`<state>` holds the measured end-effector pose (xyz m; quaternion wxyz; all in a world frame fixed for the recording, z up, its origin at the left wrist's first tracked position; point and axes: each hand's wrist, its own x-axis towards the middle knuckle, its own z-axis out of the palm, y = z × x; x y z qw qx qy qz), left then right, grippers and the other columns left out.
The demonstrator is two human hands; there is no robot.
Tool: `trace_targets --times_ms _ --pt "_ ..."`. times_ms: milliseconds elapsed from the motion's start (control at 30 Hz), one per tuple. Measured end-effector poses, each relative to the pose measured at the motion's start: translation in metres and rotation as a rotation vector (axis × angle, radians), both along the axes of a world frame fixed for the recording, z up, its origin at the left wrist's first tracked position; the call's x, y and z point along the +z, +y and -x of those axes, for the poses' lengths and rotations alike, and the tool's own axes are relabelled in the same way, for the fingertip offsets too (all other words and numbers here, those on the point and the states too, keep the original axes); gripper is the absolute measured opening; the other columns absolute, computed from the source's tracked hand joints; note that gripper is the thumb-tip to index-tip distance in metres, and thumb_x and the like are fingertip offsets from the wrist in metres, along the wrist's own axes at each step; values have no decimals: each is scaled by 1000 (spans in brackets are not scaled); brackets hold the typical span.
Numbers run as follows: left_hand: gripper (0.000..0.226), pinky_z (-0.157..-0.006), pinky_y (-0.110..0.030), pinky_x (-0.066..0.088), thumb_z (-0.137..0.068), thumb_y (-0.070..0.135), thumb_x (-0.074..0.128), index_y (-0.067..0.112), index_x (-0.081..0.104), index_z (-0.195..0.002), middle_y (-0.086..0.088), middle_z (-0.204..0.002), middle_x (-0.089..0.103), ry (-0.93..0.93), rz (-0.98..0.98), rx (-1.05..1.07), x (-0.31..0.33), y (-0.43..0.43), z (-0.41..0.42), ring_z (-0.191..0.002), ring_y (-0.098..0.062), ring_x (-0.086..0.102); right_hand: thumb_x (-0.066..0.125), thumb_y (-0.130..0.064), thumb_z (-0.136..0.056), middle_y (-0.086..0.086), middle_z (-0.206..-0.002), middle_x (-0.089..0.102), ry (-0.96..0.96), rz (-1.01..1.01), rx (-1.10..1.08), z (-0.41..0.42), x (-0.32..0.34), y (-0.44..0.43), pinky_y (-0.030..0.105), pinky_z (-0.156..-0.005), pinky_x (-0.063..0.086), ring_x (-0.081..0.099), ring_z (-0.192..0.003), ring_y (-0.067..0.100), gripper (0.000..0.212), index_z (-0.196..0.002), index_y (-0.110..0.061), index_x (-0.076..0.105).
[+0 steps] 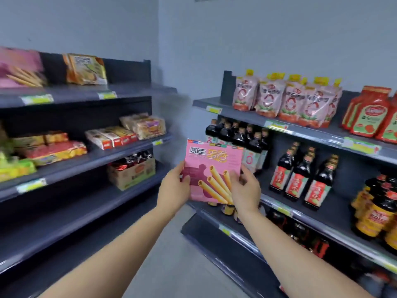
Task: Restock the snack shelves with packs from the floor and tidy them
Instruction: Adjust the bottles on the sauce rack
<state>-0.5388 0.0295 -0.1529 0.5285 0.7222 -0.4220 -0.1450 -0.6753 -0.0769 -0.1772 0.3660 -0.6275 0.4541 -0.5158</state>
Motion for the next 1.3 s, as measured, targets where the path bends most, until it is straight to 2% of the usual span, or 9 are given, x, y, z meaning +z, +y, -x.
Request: trace_targets --times_ms 167,267,500,600,733,900,1067,1200,1300 --pt "51 -85 -24 43 -94 4 43 28 47 -139 10 -118 61 -44 16 176 22 67 -110 -104 -10 57 59 -27 -89 -5 -87 66 -63 23 176 -131 18 44 32 -75 47 60 -80 16 19 -102 -37 68" --pt "52 -83 -26 43 -96 7 42 30 43 -142 10 -119 60 -32 27 286 31 103 -163 -108 -12 57 58 -27 -91 -10 -86 64 -65 12 293 -195 31 71 30 -74 43 59 -82 13 21 -107 -38 67" --pt "53 -96 -33 47 -96 10 45 28 40 -145 7 -130 57 -22 20 504 49 153 -264 -115 -16 56 61 -35 -86 -7 -97 69 -81 70 465 -323 51 105 43 -86 52 62 -93 18 23 -108 -42 67" --pt "53 -95 -37 50 -94 9 44 28 42 -144 5 -126 62 -31 35 572 58 162 -298 -111 -20 61 61 -34 -88 -11 -100 68 -87 85 543 -365 63 111 42 -88 51 62 -98 15 19 -103 -45 65" --pt "52 -90 -38 52 -96 11 45 29 39 -145 2 -121 61 -48 45 665 71 166 -335 -103 -23 61 60 -35 -91 -17 -97 62 -95 74 630 -413 78 109 36 -85 49 58 -97 12 27 -118 -35 64" --pt "50 -66 -28 46 -97 11 44 31 41 -143 7 -103 61 -51 69 721 82 163 -378 -80 -20 60 58 -36 -92 -6 -108 63 -68 97 727 -466 92 100 35 -81 51 59 -99 14 32 -124 -34 61" --pt "50 -68 -30 49 -97 14 45 32 40 -143 4 -116 63 -59 56 756 92 162 -421 -85 -18 62 58 -36 -93 -5 -109 63 -70 102 770 -514 103 95 35 -80 53 59 -99 15 33 -126 -32 60" --pt "46 -73 -34 51 -97 13 45 34 47 -138 9 -102 62 -90 75 754 102 160 -458 -91 -20 62 57 -38 -92 -4 -104 66 -72 103 770 -557 110 91 42 -81 55 62 -96 16 29 -120 -35 62" --pt "46 -78 -33 51 -97 13 46 32 46 -139 12 -99 59 -92 89 744 111 155 -491 -96 -18 62 57 -37 -93 -5 -102 68 -81 114 762 -587 118 86 36 -77 54 63 -93 14 28 -120 -33 63"
